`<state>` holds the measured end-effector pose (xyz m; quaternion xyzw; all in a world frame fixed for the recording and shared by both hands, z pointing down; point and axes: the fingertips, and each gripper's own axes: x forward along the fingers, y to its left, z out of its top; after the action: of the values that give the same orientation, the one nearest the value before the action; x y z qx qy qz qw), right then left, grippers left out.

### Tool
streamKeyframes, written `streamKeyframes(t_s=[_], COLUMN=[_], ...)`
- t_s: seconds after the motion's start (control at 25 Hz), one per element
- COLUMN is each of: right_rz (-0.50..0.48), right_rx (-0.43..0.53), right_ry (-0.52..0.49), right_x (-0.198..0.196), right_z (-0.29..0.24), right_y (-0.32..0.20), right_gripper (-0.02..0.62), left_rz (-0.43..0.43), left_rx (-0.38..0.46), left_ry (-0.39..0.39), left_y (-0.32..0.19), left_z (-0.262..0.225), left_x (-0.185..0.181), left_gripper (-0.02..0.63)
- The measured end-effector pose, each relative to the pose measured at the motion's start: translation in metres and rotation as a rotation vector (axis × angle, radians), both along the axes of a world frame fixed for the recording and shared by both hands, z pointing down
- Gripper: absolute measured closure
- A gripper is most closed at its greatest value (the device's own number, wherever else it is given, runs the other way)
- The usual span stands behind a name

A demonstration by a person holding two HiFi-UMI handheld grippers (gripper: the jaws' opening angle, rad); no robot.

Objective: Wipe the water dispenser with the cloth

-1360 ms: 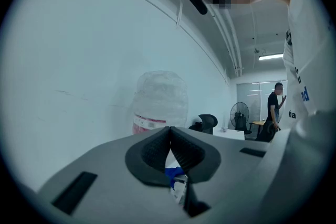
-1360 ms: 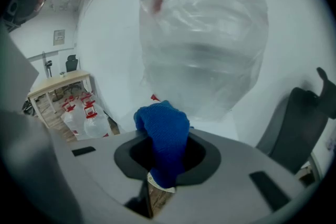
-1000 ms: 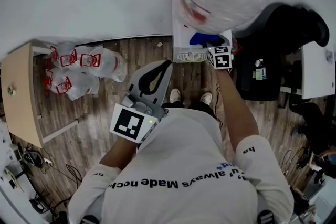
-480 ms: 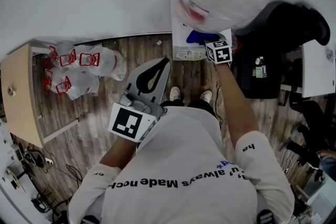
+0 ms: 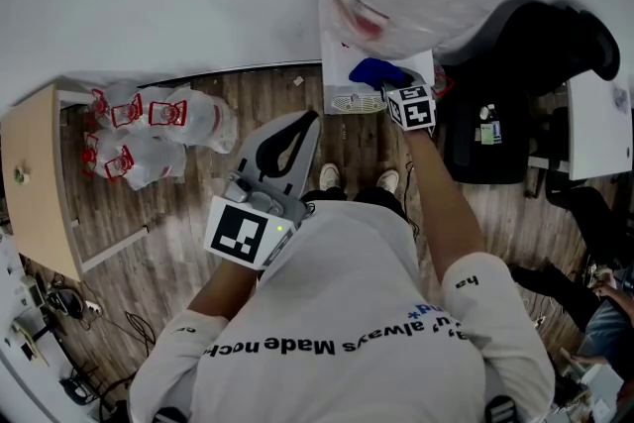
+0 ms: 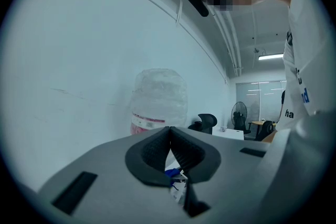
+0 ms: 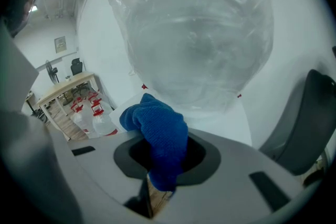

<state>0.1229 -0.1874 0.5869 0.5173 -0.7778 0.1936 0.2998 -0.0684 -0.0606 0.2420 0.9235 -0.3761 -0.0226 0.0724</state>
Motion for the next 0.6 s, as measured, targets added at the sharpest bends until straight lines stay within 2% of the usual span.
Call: streamKeyframes(t_s=[0.28, 0.44, 0.6], right_rz=[0.019, 0.051, 0.114], right_rx=[-0.004, -0.008, 0.047], right_ry=[-0.004, -0.044, -0.062], right_x=[0.003, 0.007, 0.028], right_z=[0.003, -0.002, -0.020], right_y=[0.017, 0.025, 0.019], right_gripper=[0.514, 0.516, 0.517], left_rz=[0.002, 0.006, 0.010], left_rx=[0.003, 0.004, 0.007], left_ry=[0.003, 0.001, 0.001], left_y=[0.003, 0.004, 0.002], left_z=[-0.001, 0.000, -0.002], left_x=[0.001, 0.002, 0.003], left_gripper=[0.588, 0.586, 0.588])
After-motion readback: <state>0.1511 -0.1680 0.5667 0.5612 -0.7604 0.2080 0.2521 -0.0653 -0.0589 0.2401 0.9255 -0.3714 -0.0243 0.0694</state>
